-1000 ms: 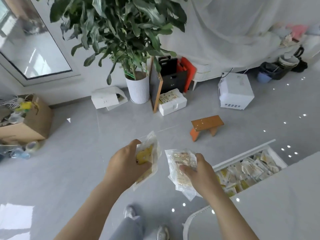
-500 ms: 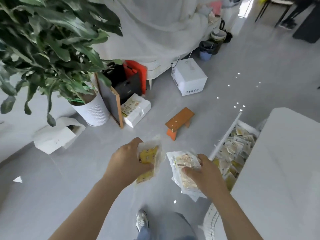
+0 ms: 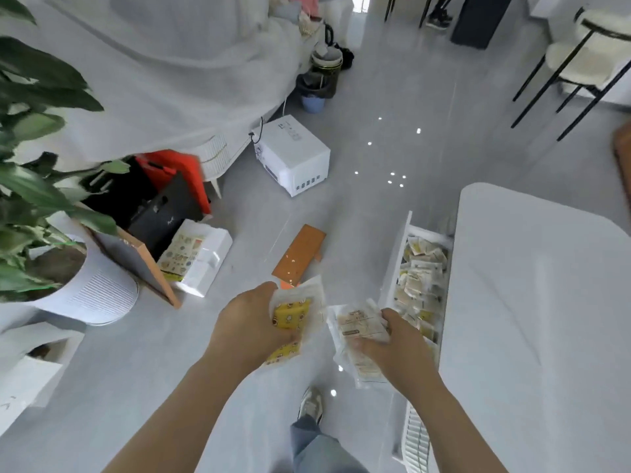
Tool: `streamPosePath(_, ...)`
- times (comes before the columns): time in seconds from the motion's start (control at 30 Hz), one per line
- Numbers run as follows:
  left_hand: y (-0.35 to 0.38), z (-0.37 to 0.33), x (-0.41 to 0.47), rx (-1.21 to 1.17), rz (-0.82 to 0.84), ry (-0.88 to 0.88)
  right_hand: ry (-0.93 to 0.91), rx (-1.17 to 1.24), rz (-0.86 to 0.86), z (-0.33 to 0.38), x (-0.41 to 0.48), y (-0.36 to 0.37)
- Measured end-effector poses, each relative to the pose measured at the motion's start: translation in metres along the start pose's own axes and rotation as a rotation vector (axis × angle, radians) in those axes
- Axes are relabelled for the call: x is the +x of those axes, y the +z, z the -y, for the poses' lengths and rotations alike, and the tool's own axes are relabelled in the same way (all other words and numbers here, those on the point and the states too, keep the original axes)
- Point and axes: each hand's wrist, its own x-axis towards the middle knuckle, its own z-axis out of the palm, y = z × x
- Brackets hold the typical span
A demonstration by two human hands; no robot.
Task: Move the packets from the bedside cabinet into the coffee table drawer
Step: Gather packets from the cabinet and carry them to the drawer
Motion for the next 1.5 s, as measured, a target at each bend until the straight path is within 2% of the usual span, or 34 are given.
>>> streamPosePath(0.2, -0.009, -0.026, 0.077, 0.026, 0.034, 0.102, 0.02, 0.021, -0.048, 0.022, 0.057, -0.024)
streamPosePath(0.47, -0.007, -0.061, 0.168, 0.085, 0.15, 0.247, 0.153, 0.123, -0.128, 0.026, 0.103, -0.044)
streamPosePath(0.9, -0.037, -0.12, 0.324, 0.116, 0.4, 0.523, 0.412, 0.332, -0.467, 0.067, 0.169, -0.059)
streamPosePath(1.17, -0.007, -0.185, 0.369, 0.177, 0.536, 0.703, 0.619, 0.437, -0.663, 0.048, 0.175, -0.087)
streamPosePath(1.3, 0.014, -0.229, 0.384, 0.137, 0.537, 0.744, 0.67, 0.48, -0.707, 0.026, 0.188, -0.107)
streamPosePath(1.5, 0.054, -0.297, 0.401, 0.197, 0.589, 0.82, 0.746, 0.572, -0.77, -0.006, 0.209, -0.144)
